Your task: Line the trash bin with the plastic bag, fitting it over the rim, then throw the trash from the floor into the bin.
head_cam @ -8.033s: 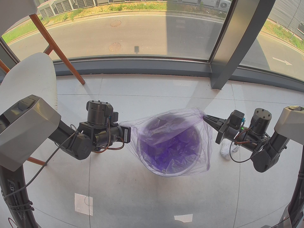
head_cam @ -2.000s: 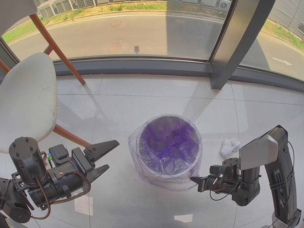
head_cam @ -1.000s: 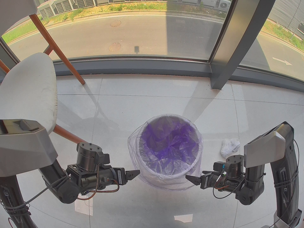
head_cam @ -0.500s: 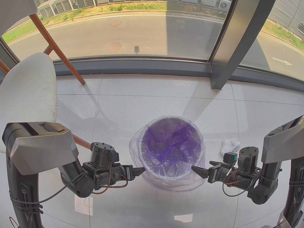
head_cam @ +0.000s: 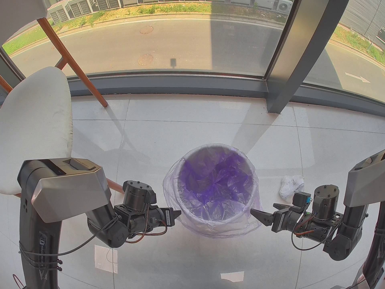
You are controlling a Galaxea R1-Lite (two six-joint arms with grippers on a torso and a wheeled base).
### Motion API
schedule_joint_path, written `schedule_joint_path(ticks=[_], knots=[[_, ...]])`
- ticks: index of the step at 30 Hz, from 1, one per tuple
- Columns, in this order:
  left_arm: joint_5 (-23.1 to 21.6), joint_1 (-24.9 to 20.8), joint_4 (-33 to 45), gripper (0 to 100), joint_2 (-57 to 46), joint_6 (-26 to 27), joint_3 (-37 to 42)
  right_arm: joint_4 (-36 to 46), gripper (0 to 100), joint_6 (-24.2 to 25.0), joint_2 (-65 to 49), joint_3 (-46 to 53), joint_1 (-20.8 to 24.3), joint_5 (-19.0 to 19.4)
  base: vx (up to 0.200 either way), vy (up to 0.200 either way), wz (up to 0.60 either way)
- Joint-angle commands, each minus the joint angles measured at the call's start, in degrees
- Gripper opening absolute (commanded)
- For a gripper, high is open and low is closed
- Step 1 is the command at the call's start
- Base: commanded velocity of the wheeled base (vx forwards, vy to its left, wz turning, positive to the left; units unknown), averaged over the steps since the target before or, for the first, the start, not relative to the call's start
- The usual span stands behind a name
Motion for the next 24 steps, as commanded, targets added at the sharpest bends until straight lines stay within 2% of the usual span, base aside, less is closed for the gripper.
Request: schedule_joint_path(ticks=[1, 8, 12, 17, 24], knots=[[0.0, 0.0, 0.1, 0, 0.8, 0.0, -0.6, -0.3, 100, 0.0, -0.7, 0.8, -0.3, 0.1, 0.000, 0.000, 0.00], [0.2, 0.2, 1.0, 0, 3.5, 0.1, -4.3, -0.3, 100, 0.0, -0.8, 1.8, -1.4, 0.1, 0.000, 0.000, 0.00], [0.3, -0.2, 7.0, 0, 4.8, 0.2, -8.9, -0.3, 100, 0.0, -1.6, 2.4, -1.9, 0.1, 0.000, 0.000, 0.00], [2.5, -0.3, 18.0, 0, 5.7, 0.1, -17.5, -0.3, 100, 0.0, -1.9, 4.6, -2.8, 0.1, 0.000, 0.000, 0.00], [3.3, -0.3, 21.5, 0, 8.7, 0.3, -24.0, -0.3, 100, 0.0, -2.2, 5.6, -4.9, 0.1, 0.000, 0.000, 0.00]])
